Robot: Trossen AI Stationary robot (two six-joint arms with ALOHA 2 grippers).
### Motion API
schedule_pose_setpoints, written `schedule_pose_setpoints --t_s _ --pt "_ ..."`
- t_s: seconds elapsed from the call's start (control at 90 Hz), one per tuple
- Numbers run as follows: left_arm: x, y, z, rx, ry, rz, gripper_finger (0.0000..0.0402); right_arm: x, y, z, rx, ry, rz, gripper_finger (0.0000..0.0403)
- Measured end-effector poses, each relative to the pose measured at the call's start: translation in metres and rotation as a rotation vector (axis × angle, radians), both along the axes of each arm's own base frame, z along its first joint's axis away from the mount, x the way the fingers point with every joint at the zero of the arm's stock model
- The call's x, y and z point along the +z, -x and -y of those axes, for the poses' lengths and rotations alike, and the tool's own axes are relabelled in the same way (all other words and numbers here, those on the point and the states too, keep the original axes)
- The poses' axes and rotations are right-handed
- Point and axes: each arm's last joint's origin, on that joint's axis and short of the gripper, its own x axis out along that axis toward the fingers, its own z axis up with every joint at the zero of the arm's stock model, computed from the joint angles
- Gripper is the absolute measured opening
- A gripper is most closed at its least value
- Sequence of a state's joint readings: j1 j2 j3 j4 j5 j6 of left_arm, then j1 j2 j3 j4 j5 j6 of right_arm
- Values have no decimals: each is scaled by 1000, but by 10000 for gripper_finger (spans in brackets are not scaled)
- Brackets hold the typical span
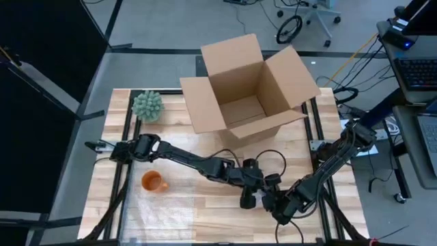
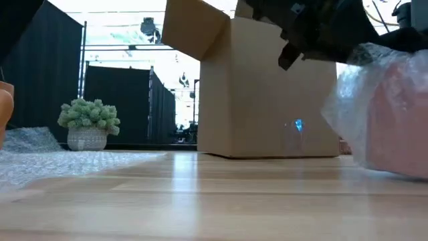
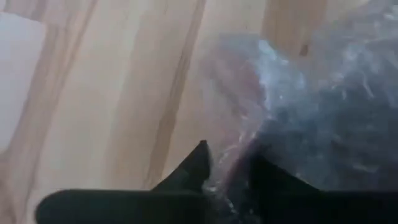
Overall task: Wrap mug
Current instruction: Put the wrapped pink mug into the cardboard box
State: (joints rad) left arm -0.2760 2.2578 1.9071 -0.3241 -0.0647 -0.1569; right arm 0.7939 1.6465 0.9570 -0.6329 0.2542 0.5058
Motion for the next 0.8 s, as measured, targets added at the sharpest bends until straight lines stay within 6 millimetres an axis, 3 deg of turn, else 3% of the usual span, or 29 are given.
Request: schedule_pose_setpoints --t_s 0.156,0.289,0.478,0.644,0.8 --pt "16 9 24 -14 25 -49 26 31 12 -19 80 -70 -53 30" --pt "37 23 46 -26 9 -100 26 85 19 -40 210 -103 56 30" --pt "81 51 71 16 -98 -99 26 153 22 -55 320 -58 264 29" --pt "126 83 70 83 -218 -37 26 216 14 -43 381 98 485 29" --pt "164 114 55 150 -278 -14 26 280 2 -11 356 269 686 29"
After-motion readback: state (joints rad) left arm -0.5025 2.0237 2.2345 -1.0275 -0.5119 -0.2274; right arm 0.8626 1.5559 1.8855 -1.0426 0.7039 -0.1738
